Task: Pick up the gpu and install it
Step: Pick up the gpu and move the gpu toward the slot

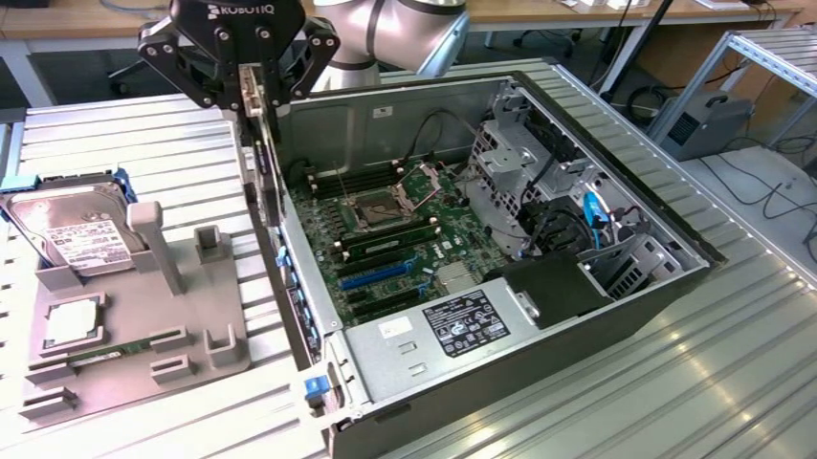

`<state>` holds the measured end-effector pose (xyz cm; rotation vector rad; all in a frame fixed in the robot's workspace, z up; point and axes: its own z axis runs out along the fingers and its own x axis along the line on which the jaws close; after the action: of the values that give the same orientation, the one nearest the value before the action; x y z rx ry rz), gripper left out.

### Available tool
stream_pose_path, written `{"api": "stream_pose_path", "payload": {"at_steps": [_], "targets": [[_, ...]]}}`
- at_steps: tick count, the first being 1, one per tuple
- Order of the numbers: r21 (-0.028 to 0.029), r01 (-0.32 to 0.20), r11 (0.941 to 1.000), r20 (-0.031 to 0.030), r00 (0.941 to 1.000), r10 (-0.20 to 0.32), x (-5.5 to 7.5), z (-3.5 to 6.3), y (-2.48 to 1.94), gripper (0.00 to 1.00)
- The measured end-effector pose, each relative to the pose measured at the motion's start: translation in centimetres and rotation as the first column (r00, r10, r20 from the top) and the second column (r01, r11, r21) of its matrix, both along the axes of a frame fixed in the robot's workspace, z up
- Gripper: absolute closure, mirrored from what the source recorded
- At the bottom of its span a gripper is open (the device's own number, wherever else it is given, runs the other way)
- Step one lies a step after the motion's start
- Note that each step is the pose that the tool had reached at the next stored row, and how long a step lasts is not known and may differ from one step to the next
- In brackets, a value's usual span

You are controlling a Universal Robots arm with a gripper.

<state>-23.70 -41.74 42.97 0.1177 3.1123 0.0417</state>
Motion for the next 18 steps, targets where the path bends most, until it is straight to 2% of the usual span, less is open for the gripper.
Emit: {"api": "stream_pose_path", "payload": {"at_steps": [5,18], "targets": [[-0.0021,0.0,1.0,0.0,1.0,0.0,1.2,-0.05,0.0,0.73],[-0.0038,0.0,1.0,0.0,1.0,0.0,1.8,-0.08,0.0,0.73]]}}
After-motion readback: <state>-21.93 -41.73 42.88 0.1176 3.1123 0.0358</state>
